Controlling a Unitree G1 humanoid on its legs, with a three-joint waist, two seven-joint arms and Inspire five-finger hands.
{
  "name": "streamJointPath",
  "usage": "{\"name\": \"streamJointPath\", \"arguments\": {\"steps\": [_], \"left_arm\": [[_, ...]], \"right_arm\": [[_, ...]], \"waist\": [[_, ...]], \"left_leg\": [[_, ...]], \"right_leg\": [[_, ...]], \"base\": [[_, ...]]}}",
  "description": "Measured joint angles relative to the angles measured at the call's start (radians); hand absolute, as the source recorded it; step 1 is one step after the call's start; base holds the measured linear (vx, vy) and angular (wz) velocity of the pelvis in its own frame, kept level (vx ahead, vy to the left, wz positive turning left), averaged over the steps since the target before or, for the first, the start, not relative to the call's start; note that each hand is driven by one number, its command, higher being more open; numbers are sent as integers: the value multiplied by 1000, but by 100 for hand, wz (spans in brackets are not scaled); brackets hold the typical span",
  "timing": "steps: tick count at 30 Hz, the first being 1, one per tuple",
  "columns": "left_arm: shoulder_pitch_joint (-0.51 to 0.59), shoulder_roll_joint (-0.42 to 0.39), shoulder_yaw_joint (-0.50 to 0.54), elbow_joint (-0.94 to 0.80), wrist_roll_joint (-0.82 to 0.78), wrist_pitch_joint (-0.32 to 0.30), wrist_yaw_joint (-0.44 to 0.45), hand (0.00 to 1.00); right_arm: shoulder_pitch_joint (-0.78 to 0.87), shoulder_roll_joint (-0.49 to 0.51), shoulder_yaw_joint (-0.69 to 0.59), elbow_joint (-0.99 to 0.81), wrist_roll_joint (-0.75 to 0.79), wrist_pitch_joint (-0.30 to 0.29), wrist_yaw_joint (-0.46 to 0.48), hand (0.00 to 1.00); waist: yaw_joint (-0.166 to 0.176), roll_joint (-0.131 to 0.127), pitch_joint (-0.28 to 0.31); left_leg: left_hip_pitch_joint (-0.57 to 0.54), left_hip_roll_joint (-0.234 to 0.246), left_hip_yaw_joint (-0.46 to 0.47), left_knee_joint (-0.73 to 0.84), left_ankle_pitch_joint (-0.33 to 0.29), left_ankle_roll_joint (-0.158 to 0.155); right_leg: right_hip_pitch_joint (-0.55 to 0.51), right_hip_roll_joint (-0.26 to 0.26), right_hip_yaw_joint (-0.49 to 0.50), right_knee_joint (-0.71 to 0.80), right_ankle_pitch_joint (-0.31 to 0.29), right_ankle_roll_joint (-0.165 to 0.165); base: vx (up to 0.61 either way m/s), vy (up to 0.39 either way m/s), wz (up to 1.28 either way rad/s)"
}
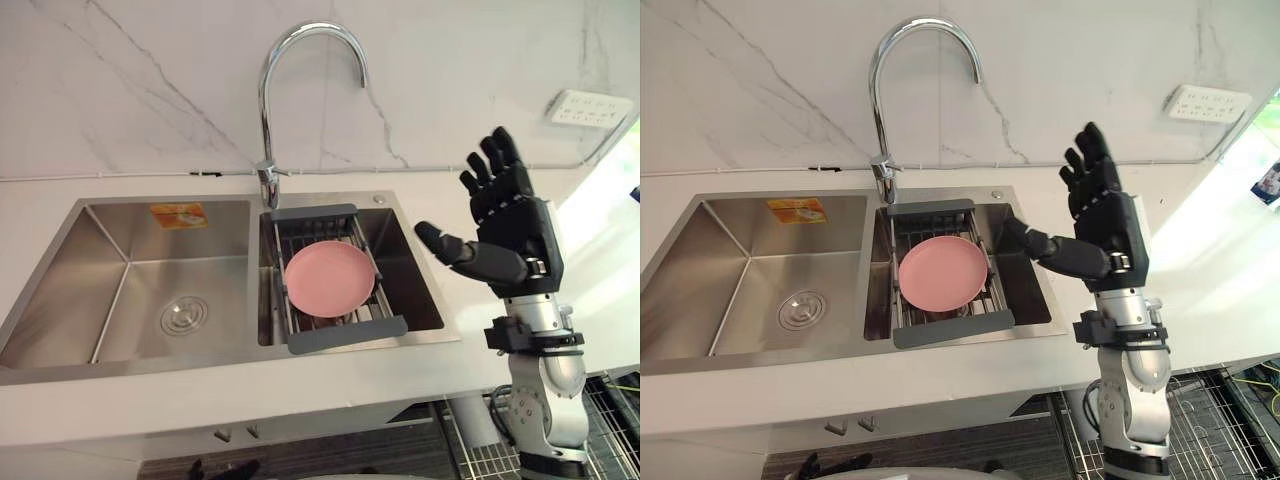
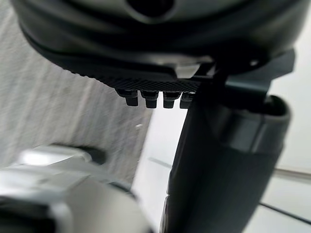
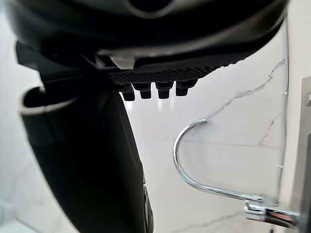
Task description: Walk over to the sink, pick up the cup, carry it to the dishwasher, place the cup inside the dishwasher, then close the dishwasher door
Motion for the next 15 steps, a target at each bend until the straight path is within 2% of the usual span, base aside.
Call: {"name": "streamJointPath", "arguments": {"steps": [3, 6, 10, 13, 15], "left_arm": [[-4, 8, 12, 13, -9, 7, -6, 100], [-8, 13, 29, 22, -7, 20, -23, 100], [-12, 18, 43, 27, 13, 29, -26, 100], [-15, 19, 47, 28, 21, 37, -27, 100], [-20, 21, 47, 30, 21, 48, -28, 100]], "right_arm": [[-22, -72, -8, -1, -104, 6, 22, 100], [-60, -190, -9, -5, -256, 7, 68, 100], [-142, -341, -3, -5, -386, 19, 175, 100], [-211, -384, 6, -1, -436, 17, 221, 100], [-269, -423, 49, 13, -535, -7, 263, 100]], "waist": [[0, -8, -6], [-6, -17, -16], [-7, -28, -32], [-9, -31, -37], [-10, -31, -41]], "left_leg": [[17, 8, 4, -30, 14, -9], [24, 11, 7, -63, 30, -15], [15, 12, 7, -96, 47, -18], [6, 12, 6, -103, 51, -19], [5, 12, 4, -107, 52, -20]], "right_leg": [[2, 11, 1, -2, 1, -5], [-4, 17, 0, -2, -1, -8], [-27, 21, -5, -3, -1, -9], [-39, 22, -9, -3, 0, -10], [-42, 22, -17, -2, 1, -10]], "base": [[-37, -61, -5], [-35, -53, -3], [-16, -27, 0], [-5, -21, 0], [-5, -29, 3]]}}
